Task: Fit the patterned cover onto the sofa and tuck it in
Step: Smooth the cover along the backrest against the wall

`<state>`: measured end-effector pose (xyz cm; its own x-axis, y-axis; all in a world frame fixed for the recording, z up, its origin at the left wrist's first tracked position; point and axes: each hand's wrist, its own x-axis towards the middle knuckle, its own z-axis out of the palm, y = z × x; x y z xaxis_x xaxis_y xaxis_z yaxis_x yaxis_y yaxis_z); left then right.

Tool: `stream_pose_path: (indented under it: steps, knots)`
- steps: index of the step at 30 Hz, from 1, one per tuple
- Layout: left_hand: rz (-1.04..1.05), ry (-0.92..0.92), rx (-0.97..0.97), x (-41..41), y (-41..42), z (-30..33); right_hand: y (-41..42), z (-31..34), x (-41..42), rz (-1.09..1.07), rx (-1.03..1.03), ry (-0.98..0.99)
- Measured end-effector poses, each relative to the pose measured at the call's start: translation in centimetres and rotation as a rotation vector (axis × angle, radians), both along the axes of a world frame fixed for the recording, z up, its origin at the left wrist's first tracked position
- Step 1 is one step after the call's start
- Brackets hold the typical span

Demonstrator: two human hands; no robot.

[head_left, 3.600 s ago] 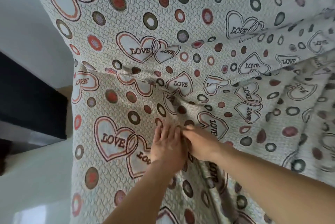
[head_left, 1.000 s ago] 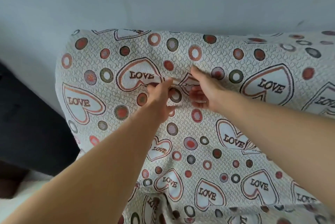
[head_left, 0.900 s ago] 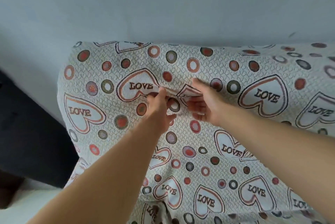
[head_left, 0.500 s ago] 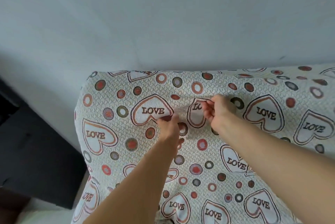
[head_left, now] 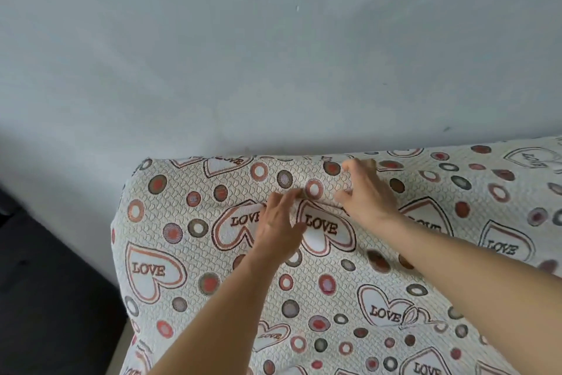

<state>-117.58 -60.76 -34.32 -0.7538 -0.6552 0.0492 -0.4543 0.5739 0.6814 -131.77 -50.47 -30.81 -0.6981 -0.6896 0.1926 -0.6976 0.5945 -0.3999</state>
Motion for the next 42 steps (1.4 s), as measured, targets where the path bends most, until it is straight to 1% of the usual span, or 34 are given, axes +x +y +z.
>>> stream_pose_path:
  steps: [2,5,8,9,10,13,14,16,18,20,22,25,27,30,32,34,35,36,37,39,42]
  knots:
    - [0.028,0.012,0.018,-0.3,0.0,-0.2,-0.4,0.3,-0.8,0.037,0.106,0.005]
    - [0.072,0.035,0.031,-0.6,0.1,-0.3,-1.7,1.0,-2.2,0.052,0.083,-0.029]
    - [0.077,0.065,-0.006,-0.9,1.0,-0.1,-3.1,2.2,-3.7,0.043,0.085,0.026]
    - [0.093,0.084,-0.06,-1.0,1.5,0.0,-3.6,2.5,-4.3,0.01,0.06,0.05]
    - [0.13,0.1,-0.155,-1.2,2.0,0.1,-4.3,2.7,-4.9,-0.014,0.035,0.068]
    - [0.205,0.033,-0.582,-1.6,2.6,0.0,-5.5,1.9,-5.7,-0.063,0.028,0.083]
    - [0.195,0.02,-0.67,-1.8,2.5,-0.3,-5.6,1.4,-5.8,-0.064,0.039,0.088]
    - [0.136,-0.01,-0.749,-2.1,2.5,-1.1,-5.8,0.7,-6.4,-0.054,0.032,0.101]
    - [0.114,-0.057,-0.741,-2.3,2.6,-2.0,-6.0,0.4,-6.9,-0.036,0.01,0.099]
    - [0.091,-0.102,-0.638,-2.2,2.3,-2.3,-6.1,0.2,-7.2,-0.032,-0.003,0.082]
    - [0.011,-0.202,-0.529,-2.8,0.5,-2.0,-6.3,0.0,-7.4,-0.028,-0.001,0.078]
    - [-0.078,-0.369,-0.43,-4.2,-2.7,-0.3,-6.1,-0.1,-7.4,0.018,0.036,0.104]
    - [-0.089,-0.397,-0.378,-5.3,-4.0,0.4,-6.0,0.1,-7.2,0.06,0.061,0.137]
    - [-0.105,-0.418,-0.387,-6.4,-5.3,1.1,-5.5,0.7,-6.7,0.074,0.072,0.168]
    - [-0.127,-0.454,-0.399,-7.1,-6.2,1.8,-4.7,0.5,-5.7,0.17,-0.013,0.277]
    - [-0.155,-0.488,-0.404,-7.9,-7.0,2.1,-3.1,-0.6,-4.8,0.391,-0.102,0.465]
    - [-0.168,-0.49,-0.403,-8.1,-7.3,2.2,-2.3,-1.6,-4.6,0.48,-0.062,0.547]
    - [-0.181,-0.487,-0.396,-8.3,-7.5,2.4,-1.7,-2.6,-4.7,0.529,0.051,0.566]
    - [-0.192,-0.48,-0.389,-8.4,-7.6,2.5,-1.3,-3.3,-5.1,0.53,0.162,0.506]
    - [-0.187,-0.448,-0.428,-8.1,-7.2,2.7,-1.3,-3.9,-6.2,0.501,0.268,0.319]
    - [-0.139,-0.333,-0.608,-7.0,-4.6,2.0,-1.8,-3.7,-6.9,0.541,0.24,0.195]
